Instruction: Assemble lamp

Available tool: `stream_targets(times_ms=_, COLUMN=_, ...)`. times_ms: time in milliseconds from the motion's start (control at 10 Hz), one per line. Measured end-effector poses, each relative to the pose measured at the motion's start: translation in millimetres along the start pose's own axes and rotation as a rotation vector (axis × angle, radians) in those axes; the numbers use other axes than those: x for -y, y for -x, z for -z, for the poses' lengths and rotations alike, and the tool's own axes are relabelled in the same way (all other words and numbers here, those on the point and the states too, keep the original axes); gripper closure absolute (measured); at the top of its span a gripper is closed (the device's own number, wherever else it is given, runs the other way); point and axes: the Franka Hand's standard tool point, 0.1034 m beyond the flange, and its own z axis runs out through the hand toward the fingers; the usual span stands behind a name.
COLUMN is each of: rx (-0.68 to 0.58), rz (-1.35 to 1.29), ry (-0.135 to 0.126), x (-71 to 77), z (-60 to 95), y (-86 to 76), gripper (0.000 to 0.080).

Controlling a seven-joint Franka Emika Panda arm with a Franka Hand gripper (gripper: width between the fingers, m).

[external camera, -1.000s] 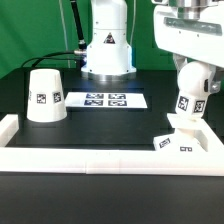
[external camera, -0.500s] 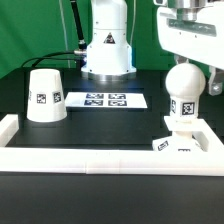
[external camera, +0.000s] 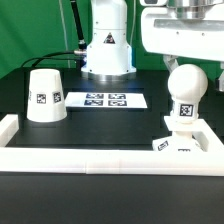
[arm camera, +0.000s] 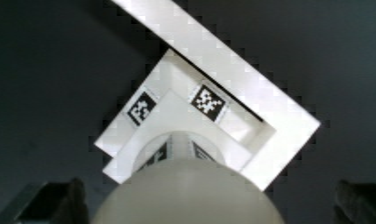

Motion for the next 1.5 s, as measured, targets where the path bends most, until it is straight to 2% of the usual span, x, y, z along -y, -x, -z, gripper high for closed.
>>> stream_targets(times_ms=400, rx=0.000, rz=0.250, ry=0.000, x=-0.2, z=-0.1, y=-0.2, gripper=0.0101)
stream_targets(times_ms=1000, rx=-0.013, rz=0.827, ry=0.021, x=-6.3, z=-1.1, y=-9.8, gripper=0.0101)
stream_targets(times_ms=1300, rx=-0.021, rz=1.057, ry=0.044, x=-6.6, z=-0.9, y=-10.7, gripper=0.0101)
stream_targets(times_ms=1500, rx=-0.034, rz=1.246, ry=0.073, x=-6.4, z=-0.1, y=-13.2, gripper=0.0101)
